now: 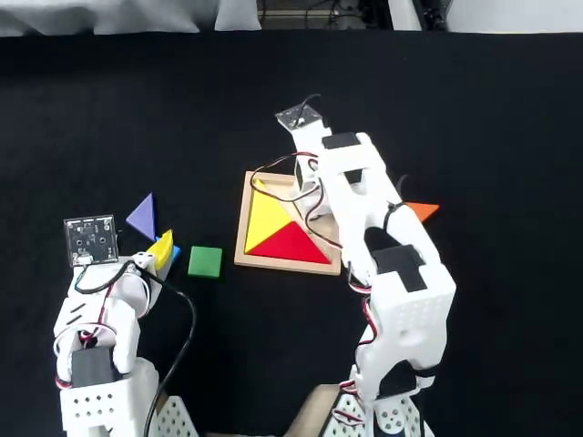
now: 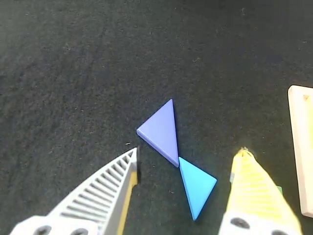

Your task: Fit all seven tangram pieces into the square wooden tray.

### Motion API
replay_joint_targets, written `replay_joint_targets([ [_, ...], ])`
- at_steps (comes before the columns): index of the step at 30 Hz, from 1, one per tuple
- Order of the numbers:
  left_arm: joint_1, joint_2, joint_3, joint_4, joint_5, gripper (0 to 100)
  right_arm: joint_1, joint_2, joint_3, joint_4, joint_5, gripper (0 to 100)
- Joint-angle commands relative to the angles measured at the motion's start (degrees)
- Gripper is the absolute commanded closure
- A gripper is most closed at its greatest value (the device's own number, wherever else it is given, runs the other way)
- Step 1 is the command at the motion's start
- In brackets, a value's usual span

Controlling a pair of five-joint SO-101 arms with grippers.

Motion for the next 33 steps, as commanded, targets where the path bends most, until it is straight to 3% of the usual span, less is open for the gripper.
replay_joint_targets([
  [1,-0.2,-0.7,0.9,0.3,-0.4,70,0.1,1.6,-3.3,-0.1,0.0,98.7],
  [8,-0.2,-0.7,0.9,0.3,-0.4,70,-0.8,6.2,-8.0,5.7,0.0,98.7],
  [20,-0.2,-0.7,0.9,0.3,-0.4,70,-12.7,8.7,-11.1,10.1,0.1,98.8],
  [33,-0.2,-0.7,0.9,0.3,-0.4,70,-13.5,8.7,-12.0,11.9,3.6,98.8],
])
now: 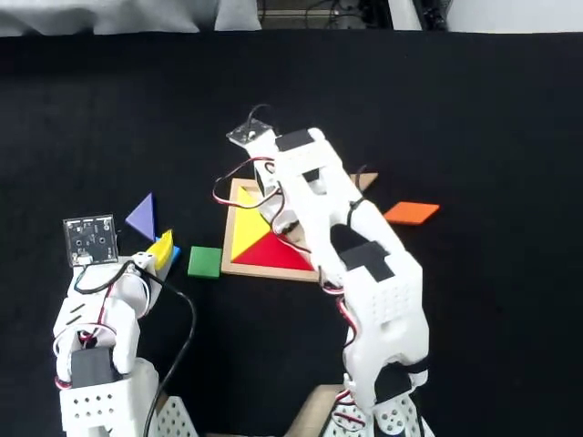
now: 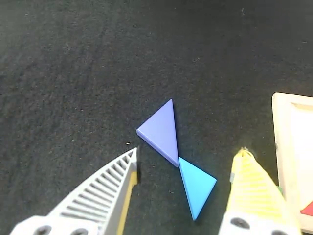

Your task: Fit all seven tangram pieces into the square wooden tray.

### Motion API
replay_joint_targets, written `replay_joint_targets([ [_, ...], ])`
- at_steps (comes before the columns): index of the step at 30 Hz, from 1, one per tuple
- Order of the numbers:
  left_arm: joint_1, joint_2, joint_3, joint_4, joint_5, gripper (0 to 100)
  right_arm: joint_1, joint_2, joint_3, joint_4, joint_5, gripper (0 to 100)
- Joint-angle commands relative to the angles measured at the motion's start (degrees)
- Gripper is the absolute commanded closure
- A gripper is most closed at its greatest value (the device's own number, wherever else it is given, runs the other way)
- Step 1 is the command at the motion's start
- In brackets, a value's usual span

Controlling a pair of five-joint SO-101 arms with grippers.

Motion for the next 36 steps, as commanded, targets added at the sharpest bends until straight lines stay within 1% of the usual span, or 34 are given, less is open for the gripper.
replay_joint_targets([
  [1,-0.2,-0.7,0.9,0.3,-0.4,70,-3.5,0.5,-0.7,0.9,0.6,98.8],
  [6,-0.2,-0.7,0.9,0.3,-0.4,70,-3.4,-2.7,-0.2,1.0,0.6,98.8],
  [12,-0.2,-0.7,0.9,0.2,-0.4,70,-2.9,-11.4,-0.1,5.5,0.6,98.8],
  [17,-0.2,-0.7,0.9,0.2,-0.4,70,0.1,-19.0,1.1,7.4,0.6,98.8],
  [22,-0.2,-0.7,0.9,0.2,-0.4,70,3.7,-26.3,5.2,7.4,0.6,98.8],
  [30,-0.2,-0.7,0.9,0.3,-0.4,70,7.4,-40.7,12.4,7.4,0.7,98.8],
  [32,-0.3,-0.7,0.9,0.3,-0.4,70,8.2,-44.9,14.6,7.4,2.2,98.8],
  [36,-0.3,-0.7,0.9,0.4,-0.4,70,9.8,-53.0,20.9,7.3,8.3,98.8],
])
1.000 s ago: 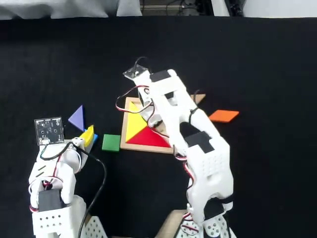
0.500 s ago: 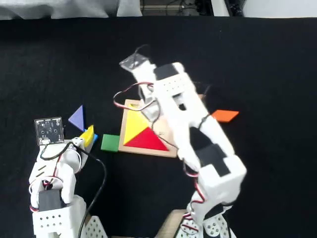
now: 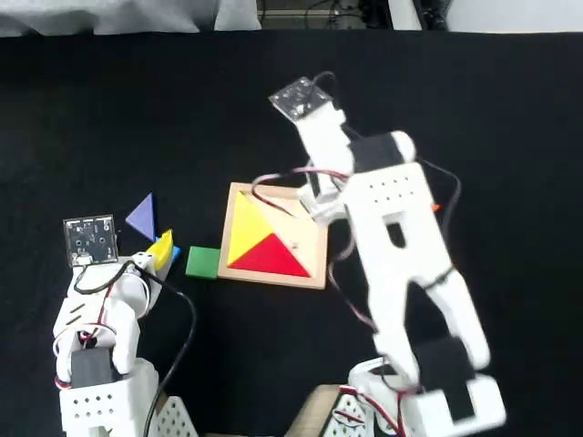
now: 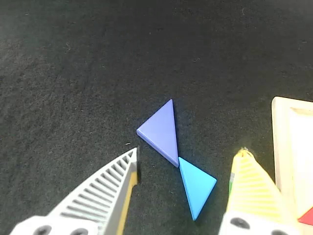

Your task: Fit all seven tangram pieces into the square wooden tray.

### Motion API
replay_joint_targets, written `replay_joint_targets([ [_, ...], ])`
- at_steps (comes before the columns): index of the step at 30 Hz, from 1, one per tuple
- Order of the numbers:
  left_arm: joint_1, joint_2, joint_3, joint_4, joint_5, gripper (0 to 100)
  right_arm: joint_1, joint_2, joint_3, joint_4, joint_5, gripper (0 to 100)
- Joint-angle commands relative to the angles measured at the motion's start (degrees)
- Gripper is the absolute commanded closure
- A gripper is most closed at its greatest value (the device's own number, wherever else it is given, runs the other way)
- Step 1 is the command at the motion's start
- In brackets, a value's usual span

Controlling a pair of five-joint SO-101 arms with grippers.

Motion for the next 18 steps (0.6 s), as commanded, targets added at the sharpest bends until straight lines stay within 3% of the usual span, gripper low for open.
replay_joint_targets([
  [1,-0.3,-0.7,0.9,0.4,-0.4,70,2.5,-9.1,3.7,-0.1,4.1,98.8],
  [10,-0.3,-0.7,0.9,0.4,-0.4,70,11.8,-20.3,15.1,-0.8,6.7,98.7],
  [18,-0.3,-0.7,0.9,0.5,-0.4,70,20.0,-21.1,27.9,-12.5,6.9,98.7],
])
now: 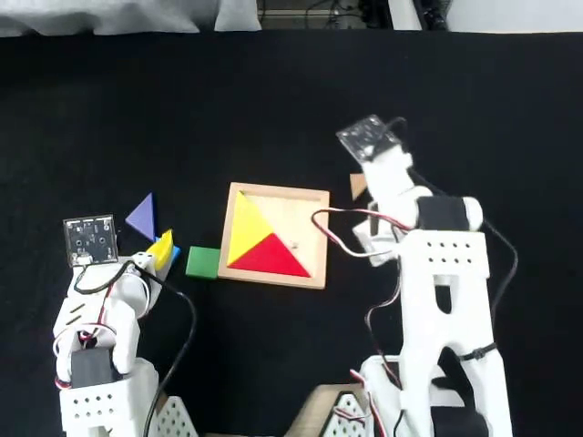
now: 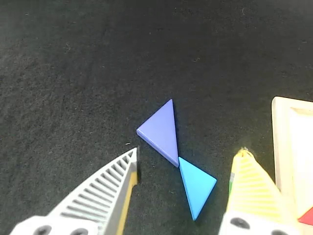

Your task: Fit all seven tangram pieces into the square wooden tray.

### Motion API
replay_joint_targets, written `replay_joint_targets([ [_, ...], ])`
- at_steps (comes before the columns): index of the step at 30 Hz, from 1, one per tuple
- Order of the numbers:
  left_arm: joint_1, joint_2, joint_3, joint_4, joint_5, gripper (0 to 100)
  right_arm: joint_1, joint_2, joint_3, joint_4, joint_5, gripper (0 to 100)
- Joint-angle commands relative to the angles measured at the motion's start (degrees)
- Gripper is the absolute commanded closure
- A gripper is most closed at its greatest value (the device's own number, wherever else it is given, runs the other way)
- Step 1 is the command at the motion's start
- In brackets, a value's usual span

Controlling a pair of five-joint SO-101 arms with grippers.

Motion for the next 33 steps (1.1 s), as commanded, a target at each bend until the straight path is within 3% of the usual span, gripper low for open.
replay_joint_targets([
  [1,-0.3,-0.7,0.9,0.5,-0.4,70,4.1,-2.0,3.9,-6.3,0.1,98.7],
  [10,-0.2,-0.7,0.9,0.5,-0.4,70,6.9,-0.7,7.1,-9.9,-0.1,98.6],
  [13,-0.2,-0.6,0.9,0.5,-0.4,70,7.0,3.7,4.6,-10.3,-3.8,98.4],
  [18,-0.2,-0.6,0.9,0.5,-0.4,70,7.1,16.3,-2.7,-9.8,-12.0,88.2],
  [23,-0.2,-0.6,0.9,0.5,-0.4,70,6.9,24.0,-9.5,-7.8,-19.3,84.1],
  [33,-0.2,-0.6,0.9,0.5,-0.4,70,6.8,24.9,-15.3,-10.4,-19.3,76.6],
])
